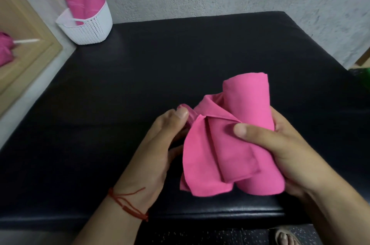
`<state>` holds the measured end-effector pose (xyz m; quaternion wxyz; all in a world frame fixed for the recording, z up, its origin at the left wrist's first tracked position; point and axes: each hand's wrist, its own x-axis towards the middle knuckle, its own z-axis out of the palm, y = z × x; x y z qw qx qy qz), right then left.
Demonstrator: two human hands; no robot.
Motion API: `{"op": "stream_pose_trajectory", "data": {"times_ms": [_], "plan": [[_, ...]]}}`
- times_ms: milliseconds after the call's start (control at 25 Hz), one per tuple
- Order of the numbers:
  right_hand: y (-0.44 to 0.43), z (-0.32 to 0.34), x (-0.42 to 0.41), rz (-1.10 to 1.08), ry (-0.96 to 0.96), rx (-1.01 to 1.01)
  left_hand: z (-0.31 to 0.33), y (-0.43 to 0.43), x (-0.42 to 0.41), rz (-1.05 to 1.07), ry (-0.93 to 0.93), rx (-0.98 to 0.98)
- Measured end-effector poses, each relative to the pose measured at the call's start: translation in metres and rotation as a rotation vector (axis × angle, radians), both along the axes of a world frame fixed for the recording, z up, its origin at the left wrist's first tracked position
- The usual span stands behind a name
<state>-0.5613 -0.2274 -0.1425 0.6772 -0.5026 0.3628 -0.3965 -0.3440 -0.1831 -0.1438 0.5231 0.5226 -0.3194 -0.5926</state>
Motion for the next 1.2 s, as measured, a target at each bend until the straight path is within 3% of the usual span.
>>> {"op": "stream_pose_trajectory", "data": {"times_ms": [120, 280, 360, 440, 560, 920, 1000, 1200], "plan": [[0.007, 0.013, 0.003, 0.038, -0.070, 0.050, 0.005, 0.002, 0.000, 0.044, 0.318, 0.019], [0.007, 0.025, 0.007, 0.015, 0.185, 0.039, 0.011, 0.006, 0.006, -0.023, 0.523, 0.063], [0.006, 0.028, 0.010, 0.024, 0.291, -0.024, 0.011, 0.005, 0.008, -0.084, 0.446, 0.074], [0.008, 0.027, 0.011, -0.029, 0.380, -0.081, 0.008, 0.007, 0.002, -0.136, 0.193, 0.053], [0.013, 0.023, 0.015, -0.065, 0.501, -0.184, 0.006, 0.009, -0.014, -0.051, 0.004, 0.006], [0.025, 0.026, 0.028, -0.304, 0.874, -0.604, 0.012, 0.017, -0.033, -0.018, 0.305, -0.002], [0.026, 0.020, 0.029, -0.270, 0.830, -0.581, 0.015, 0.014, -0.038, -0.056, 0.350, 0.033], [0.015, 0.024, 0.020, 0.033, 0.358, -0.331, 0.020, -0.002, -0.034, -0.056, 0.290, 0.048]]}}
